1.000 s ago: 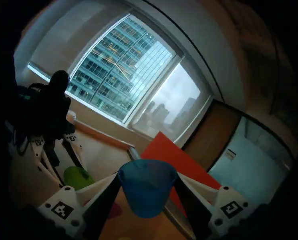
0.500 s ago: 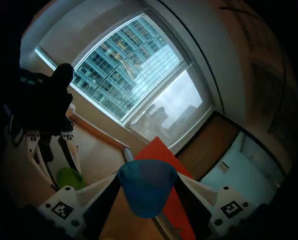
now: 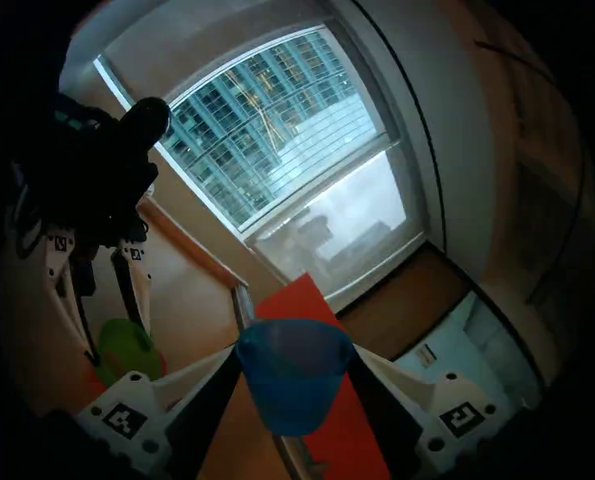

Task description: Pour water

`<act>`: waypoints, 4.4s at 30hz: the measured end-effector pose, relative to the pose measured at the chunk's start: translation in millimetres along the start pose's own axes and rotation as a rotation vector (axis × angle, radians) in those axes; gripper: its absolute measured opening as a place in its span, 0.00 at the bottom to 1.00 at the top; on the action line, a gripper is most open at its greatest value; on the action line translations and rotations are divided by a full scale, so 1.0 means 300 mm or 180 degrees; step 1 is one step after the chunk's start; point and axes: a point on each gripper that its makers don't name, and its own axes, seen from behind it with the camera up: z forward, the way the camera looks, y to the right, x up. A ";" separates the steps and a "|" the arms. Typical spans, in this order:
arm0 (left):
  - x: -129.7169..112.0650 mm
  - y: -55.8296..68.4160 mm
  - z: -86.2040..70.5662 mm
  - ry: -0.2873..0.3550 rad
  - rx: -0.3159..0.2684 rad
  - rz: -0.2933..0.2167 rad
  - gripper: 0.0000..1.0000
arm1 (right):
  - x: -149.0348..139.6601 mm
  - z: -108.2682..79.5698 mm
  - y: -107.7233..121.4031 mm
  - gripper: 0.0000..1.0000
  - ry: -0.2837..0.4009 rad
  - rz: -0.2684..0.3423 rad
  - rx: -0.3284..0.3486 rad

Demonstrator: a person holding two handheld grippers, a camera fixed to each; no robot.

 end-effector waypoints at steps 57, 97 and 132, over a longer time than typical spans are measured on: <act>0.028 -0.043 0.045 0.0019 0.0026 0.0077 0.86 | -0.027 0.032 0.084 0.91 -0.0060 -0.0809 -0.0121; 0.036 -0.057 0.055 0.0036 0.0045 0.0079 0.86 | -0.015 0.056 0.094 0.91 -0.0062 -0.1229 -0.0129; 0.046 -0.050 0.053 0.0049 0.0037 0.0081 0.85 | 0.012 0.074 0.101 0.91 -0.0069 -0.1569 -0.0147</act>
